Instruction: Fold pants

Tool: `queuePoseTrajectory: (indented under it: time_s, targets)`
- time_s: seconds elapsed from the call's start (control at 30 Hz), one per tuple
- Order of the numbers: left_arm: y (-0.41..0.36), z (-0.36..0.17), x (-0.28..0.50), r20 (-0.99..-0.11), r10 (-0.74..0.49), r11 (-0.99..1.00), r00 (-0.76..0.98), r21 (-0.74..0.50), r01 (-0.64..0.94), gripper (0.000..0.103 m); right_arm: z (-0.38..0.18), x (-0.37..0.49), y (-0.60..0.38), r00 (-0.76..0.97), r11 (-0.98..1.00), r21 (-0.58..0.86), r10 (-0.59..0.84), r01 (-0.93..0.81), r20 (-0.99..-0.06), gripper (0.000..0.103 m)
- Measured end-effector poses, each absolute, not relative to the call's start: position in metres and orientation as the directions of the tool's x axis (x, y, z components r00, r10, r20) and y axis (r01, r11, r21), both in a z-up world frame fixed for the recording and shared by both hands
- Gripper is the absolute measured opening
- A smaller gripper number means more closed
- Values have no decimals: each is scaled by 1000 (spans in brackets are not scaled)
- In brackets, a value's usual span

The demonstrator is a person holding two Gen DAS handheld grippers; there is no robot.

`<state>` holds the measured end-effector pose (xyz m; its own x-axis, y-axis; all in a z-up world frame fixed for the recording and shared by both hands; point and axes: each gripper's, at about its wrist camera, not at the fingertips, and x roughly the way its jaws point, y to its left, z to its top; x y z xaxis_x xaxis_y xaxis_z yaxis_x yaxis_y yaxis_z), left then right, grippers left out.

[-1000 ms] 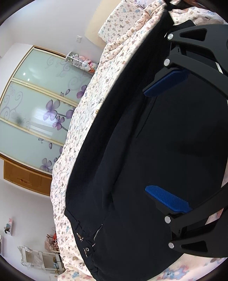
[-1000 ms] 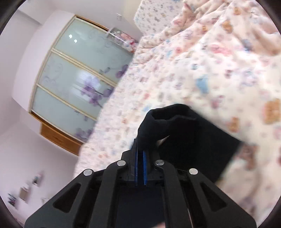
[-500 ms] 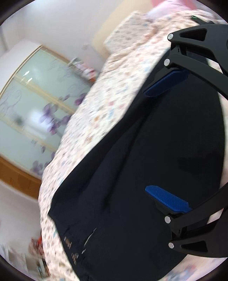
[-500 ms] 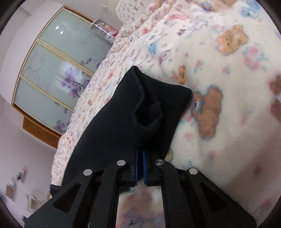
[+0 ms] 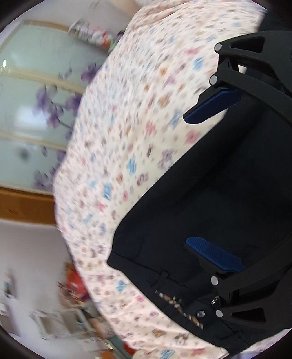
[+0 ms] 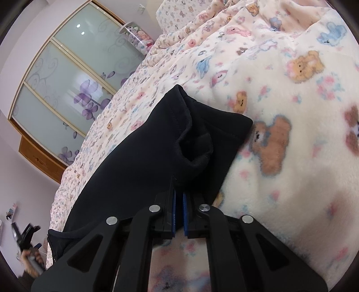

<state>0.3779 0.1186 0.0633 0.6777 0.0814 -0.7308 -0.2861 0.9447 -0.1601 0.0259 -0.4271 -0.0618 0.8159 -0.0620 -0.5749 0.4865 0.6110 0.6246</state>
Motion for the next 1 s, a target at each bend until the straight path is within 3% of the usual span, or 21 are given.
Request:
queuePoseTrajectory:
  time_s: [0.1,0.23,0.27,0.3,0.33,0.77,1.0]
  targets:
    - [140,41,414,-809,62,894,585,-215,-392,80,-62,27,-426,814,618,617,-65,487,-578,5]
    - [152,20,442,-851,86,861,519,-198,-468,63,-62,30,-425,813,626,612,-64,484,-578,5]
    - [153,16,447,-852,106,863,512,-177,-474,43,-61,31,-424,813,626,611,-63,484,-578,5]
    - [153,13,449,-855,110,863,507,-171,-476,13,-61,32,-424,813,627,611,-63,483,-579,5]
    - [156,11,448,-854,94,860,512,-190,-474,8,-61,32,-423,813,629,610,-63,482,-579,5]
    - [177,86,294,-671,74,887,737,-293,-356,7,-59,26,-424,839,621,638,-60,455,-541,5]
    - [196,85,180,-609,109,885,786,-300,-356,7,-58,22,-426,851,617,651,-60,442,-521,5]
